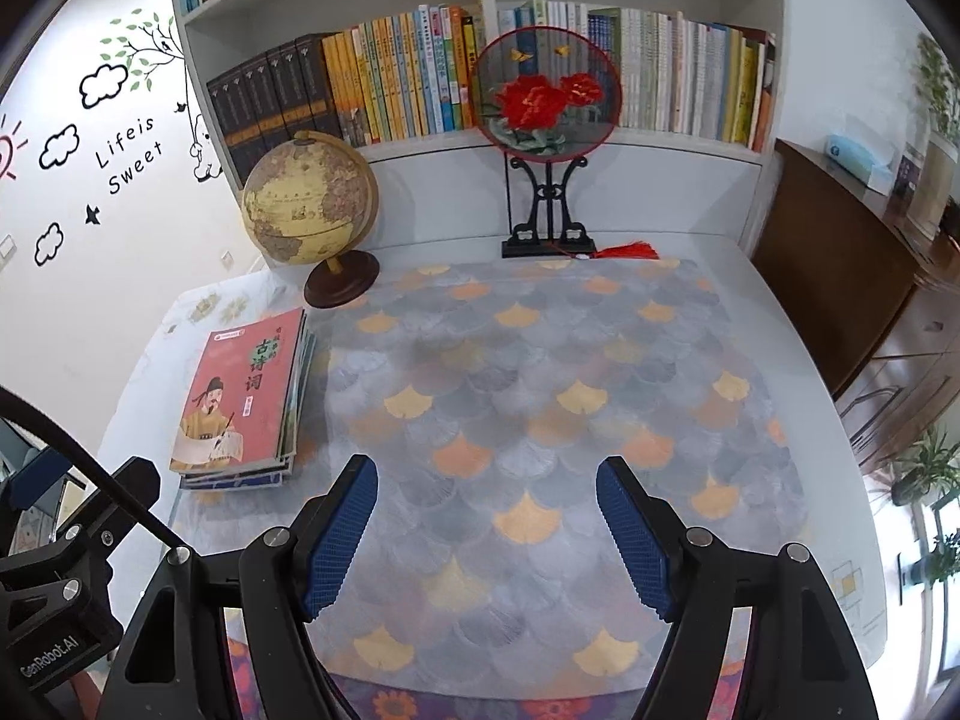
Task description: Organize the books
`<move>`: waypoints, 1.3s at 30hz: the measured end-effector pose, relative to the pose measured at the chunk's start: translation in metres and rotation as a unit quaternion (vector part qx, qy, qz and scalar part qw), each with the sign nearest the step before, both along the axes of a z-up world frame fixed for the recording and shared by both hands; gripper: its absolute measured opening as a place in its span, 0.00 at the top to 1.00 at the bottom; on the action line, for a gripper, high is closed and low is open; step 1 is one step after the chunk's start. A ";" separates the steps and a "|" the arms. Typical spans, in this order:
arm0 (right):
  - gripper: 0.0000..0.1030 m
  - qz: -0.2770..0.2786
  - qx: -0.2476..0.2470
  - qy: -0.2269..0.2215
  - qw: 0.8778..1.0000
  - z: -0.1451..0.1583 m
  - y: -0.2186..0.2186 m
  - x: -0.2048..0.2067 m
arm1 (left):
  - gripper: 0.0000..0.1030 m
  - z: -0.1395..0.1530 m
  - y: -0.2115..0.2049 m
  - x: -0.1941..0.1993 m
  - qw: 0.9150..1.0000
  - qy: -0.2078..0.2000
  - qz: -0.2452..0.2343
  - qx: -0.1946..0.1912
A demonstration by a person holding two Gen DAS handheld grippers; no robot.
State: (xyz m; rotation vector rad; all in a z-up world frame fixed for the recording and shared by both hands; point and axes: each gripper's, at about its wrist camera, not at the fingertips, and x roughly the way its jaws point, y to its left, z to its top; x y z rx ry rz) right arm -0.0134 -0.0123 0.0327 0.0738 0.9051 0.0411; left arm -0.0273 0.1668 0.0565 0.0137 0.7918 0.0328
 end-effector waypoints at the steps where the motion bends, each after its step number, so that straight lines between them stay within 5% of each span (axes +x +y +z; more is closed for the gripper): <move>1: 0.29 0.000 -0.001 0.000 1.000 0.000 0.004 0.003 | 0.01 -0.001 0.002 0.005 1.000 0.001 0.002 0.006; 5: 0.29 -0.004 -0.009 -0.001 1.000 -0.002 0.020 0.018 | 0.01 -0.008 0.012 0.027 0.999 0.008 0.007 0.031; 22: 0.29 -0.034 -0.005 -0.001 0.999 -0.020 0.054 0.075 | 0.01 -0.030 0.044 0.093 0.999 0.034 0.000 0.028; 39: 0.29 -0.047 -0.032 0.005 0.998 -0.027 0.068 0.096 | 0.01 -0.036 0.048 0.114 0.999 0.026 -0.014 0.037</move>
